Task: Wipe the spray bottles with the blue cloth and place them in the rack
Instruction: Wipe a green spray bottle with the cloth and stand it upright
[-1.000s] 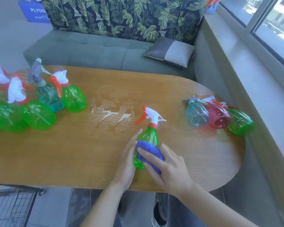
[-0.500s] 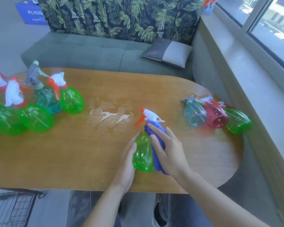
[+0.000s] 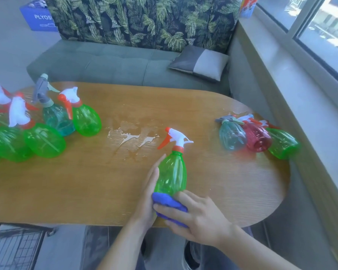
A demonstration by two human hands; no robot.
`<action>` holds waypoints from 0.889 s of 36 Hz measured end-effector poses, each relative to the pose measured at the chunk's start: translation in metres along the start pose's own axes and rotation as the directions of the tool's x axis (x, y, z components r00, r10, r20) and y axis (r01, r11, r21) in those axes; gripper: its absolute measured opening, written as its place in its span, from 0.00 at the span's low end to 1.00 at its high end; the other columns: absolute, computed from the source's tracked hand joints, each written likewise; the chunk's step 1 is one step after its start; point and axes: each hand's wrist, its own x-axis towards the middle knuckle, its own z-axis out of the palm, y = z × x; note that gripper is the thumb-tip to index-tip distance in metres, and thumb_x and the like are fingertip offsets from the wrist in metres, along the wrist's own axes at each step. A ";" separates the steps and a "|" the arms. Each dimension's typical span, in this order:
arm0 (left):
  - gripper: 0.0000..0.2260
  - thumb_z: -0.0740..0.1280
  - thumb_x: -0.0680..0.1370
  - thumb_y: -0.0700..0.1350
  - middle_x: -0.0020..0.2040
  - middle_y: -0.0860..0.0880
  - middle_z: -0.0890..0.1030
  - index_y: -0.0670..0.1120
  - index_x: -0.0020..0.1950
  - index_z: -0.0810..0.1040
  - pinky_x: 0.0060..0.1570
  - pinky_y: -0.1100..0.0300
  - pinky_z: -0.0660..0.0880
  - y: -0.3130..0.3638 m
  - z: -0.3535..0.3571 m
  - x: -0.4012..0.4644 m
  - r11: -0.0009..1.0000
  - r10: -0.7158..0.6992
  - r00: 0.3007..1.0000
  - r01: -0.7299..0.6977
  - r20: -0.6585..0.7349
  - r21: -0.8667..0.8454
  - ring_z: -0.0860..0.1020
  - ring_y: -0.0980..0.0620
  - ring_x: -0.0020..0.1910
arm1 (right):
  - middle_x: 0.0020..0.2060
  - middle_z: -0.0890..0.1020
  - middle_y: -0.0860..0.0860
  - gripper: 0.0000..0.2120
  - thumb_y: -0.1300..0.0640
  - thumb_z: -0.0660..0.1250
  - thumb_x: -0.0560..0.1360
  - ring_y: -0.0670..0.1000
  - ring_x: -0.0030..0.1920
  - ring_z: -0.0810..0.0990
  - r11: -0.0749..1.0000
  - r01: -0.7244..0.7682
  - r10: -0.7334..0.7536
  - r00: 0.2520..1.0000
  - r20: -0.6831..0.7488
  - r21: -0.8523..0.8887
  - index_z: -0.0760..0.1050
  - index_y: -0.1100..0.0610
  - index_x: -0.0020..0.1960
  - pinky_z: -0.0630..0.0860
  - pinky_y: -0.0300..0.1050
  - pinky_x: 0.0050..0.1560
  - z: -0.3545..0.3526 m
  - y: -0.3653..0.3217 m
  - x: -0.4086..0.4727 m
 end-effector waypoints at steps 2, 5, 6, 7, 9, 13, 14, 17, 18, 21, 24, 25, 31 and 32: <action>0.35 0.69 0.79 0.69 0.75 0.51 0.79 0.51 0.81 0.73 0.66 0.58 0.78 0.000 0.002 -0.003 1.000 -0.015 1.000 0.015 0.000 -0.020 0.78 0.50 0.74 | 0.46 0.73 0.48 0.16 0.47 0.68 0.82 0.48 0.41 0.73 0.995 -0.059 0.061 0.998 -0.020 0.075 0.80 0.45 0.69 0.66 0.34 0.40 -0.003 -0.001 -0.002; 0.41 0.79 0.71 0.67 0.75 0.44 0.80 0.53 0.80 0.73 0.72 0.44 0.74 -0.003 0.002 -0.004 0.998 -0.008 1.000 0.008 -0.003 -0.062 0.77 0.39 0.74 | 0.46 0.69 0.43 0.16 0.45 0.65 0.83 0.40 0.43 0.71 0.900 -0.307 0.346 0.935 -0.078 0.310 0.76 0.44 0.71 0.69 0.32 0.44 -0.009 -0.004 -0.001; 0.42 0.82 0.70 0.64 0.75 0.43 0.79 0.54 0.81 0.73 0.73 0.42 0.72 -0.005 0.001 -0.004 0.998 0.001 1.000 -0.001 -0.002 -0.069 0.76 0.39 0.75 | 0.46 0.70 0.43 0.16 0.45 0.65 0.83 0.41 0.44 0.73 0.834 -0.391 0.459 0.884 -0.094 0.389 0.77 0.44 0.70 0.71 0.34 0.44 -0.010 -0.005 0.001; 0.43 0.84 0.69 0.61 0.75 0.43 0.79 0.54 0.81 0.72 0.74 0.41 0.72 -0.006 0.000 -0.003 0.996 0.008 1.000 -0.007 0.010 -0.091 0.76 0.39 0.75 | 0.47 0.73 0.43 0.15 0.46 0.65 0.83 0.42 0.45 0.75 0.760 -0.462 0.563 0.820 -0.106 0.457 0.78 0.45 0.69 0.72 0.36 0.46 -0.011 -0.005 0.003; 0.43 0.85 0.69 0.54 0.76 0.45 0.79 0.56 0.81 0.72 0.75 0.38 0.71 -0.009 0.000 -0.001 0.995 0.017 1.000 -0.015 0.021 -0.103 0.77 0.41 0.75 | 0.51 0.79 0.42 0.13 0.50 0.66 0.81 0.48 0.52 0.80 0.583 -0.563 0.737 0.670 -0.089 0.585 0.79 0.46 0.66 0.75 0.38 0.53 -0.012 -0.006 0.009; 0.39 0.80 0.70 0.52 0.79 0.51 0.76 0.62 0.80 0.72 0.78 0.35 0.68 -0.012 0.001 0.000 0.998 0.045 0.999 -0.045 -0.003 -0.051 0.74 0.45 0.78 | 0.60 0.83 0.40 0.11 0.53 0.66 0.83 0.45 0.65 0.79 0.295 -0.613 0.868 0.493 0.062 0.733 0.79 0.47 0.64 0.74 0.45 0.66 -0.006 -0.007 0.013; 0.39 0.80 0.70 0.52 0.79 0.52 0.75 0.62 0.80 0.72 0.78 0.35 0.68 -0.014 0.001 0.001 0.998 0.049 0.999 -0.050 -0.012 -0.041 0.74 0.46 0.78 | 0.61 0.83 0.40 0.10 0.55 0.67 0.84 0.44 0.66 0.79 0.266 -0.619 0.872 0.481 0.089 0.739 0.79 0.48 0.64 0.73 0.45 0.67 -0.004 -0.008 0.012; 0.36 0.78 0.73 0.53 0.79 0.51 0.75 0.62 0.80 0.72 0.79 0.34 0.67 -0.013 0.003 0.002 0.996 0.055 0.998 -0.056 -0.027 -0.070 0.74 0.46 0.78 | 0.62 0.82 0.38 0.13 0.53 0.66 0.83 0.42 0.67 0.78 0.225 -0.624 0.881 0.458 0.117 0.749 0.79 0.49 0.66 0.73 0.41 0.68 0.000 -0.011 0.011; 0.35 0.77 0.73 0.53 0.79 0.52 0.76 0.61 0.80 0.72 0.79 0.35 0.67 -0.013 0.003 0.002 0.995 0.054 0.998 -0.056 -0.034 -0.077 0.75 0.46 0.78 | 0.62 0.82 0.38 0.14 0.52 0.66 0.82 0.41 0.67 0.78 0.223 -0.620 0.884 0.454 0.112 0.752 0.79 0.50 0.67 0.73 0.38 0.68 0.000 -0.011 0.011; 0.33 0.74 0.75 0.54 0.80 0.55 0.74 0.61 0.81 0.71 0.80 0.36 0.66 -0.012 0.004 0.002 0.997 0.061 0.997 -0.063 -0.040 -0.045 0.73 0.50 0.79 | 0.61 0.83 0.38 0.16 0.50 0.66 0.80 0.40 0.66 0.78 0.218 -0.598 0.889 0.447 0.096 0.771 0.80 0.50 0.66 0.71 0.32 0.64 -0.001 -0.011 0.013; 0.30 0.69 0.78 0.54 0.80 0.55 0.73 0.61 0.81 0.72 0.81 0.35 0.63 -0.012 0.003 0.004 0.998 0.068 0.997 -0.068 -0.024 0.013 0.70 0.49 0.81 | 0.56 0.84 0.40 0.14 0.50 0.65 0.80 0.41 0.62 0.80 0.210 -0.582 0.891 0.445 0.092 0.785 0.81 0.47 0.64 0.71 0.30 0.60 -0.002 -0.012 0.013; 0.29 0.68 0.78 0.53 0.80 0.54 0.74 0.61 0.80 0.73 0.81 0.34 0.62 -0.012 0.003 0.004 0.998 0.066 0.998 -0.066 -0.019 0.019 0.70 0.48 0.81 | 0.54 0.83 0.42 0.14 0.50 0.65 0.81 0.43 0.60 0.81 0.217 -0.584 0.889 0.449 0.089 0.782 0.81 0.46 0.64 0.72 0.31 0.59 -0.002 -0.013 0.012; 0.24 0.61 0.82 0.48 0.79 0.51 0.76 0.62 0.78 0.76 0.79 0.32 0.64 -0.011 0.003 0.005 0.999 0.038 0.999 -0.038 -0.022 -0.018 0.72 0.46 0.79 | 0.46 0.77 0.43 0.12 0.48 0.63 0.84 0.49 0.49 0.79 0.340 -0.626 0.861 0.508 0.036 0.701 0.81 0.36 0.63 0.72 0.35 0.52 0.000 0.000 0.012; 0.24 0.60 0.82 0.48 0.78 0.52 0.76 0.62 0.77 0.76 0.79 0.33 0.65 -0.011 0.003 0.005 0.999 0.031 0.999 -0.031 -0.028 -0.023 0.73 0.47 0.79 | 0.46 0.76 0.43 0.13 0.48 0.62 0.84 0.50 0.48 0.79 0.380 -0.635 0.854 0.521 0.009 0.672 0.81 0.36 0.63 0.73 0.37 0.50 -0.002 0.005 0.015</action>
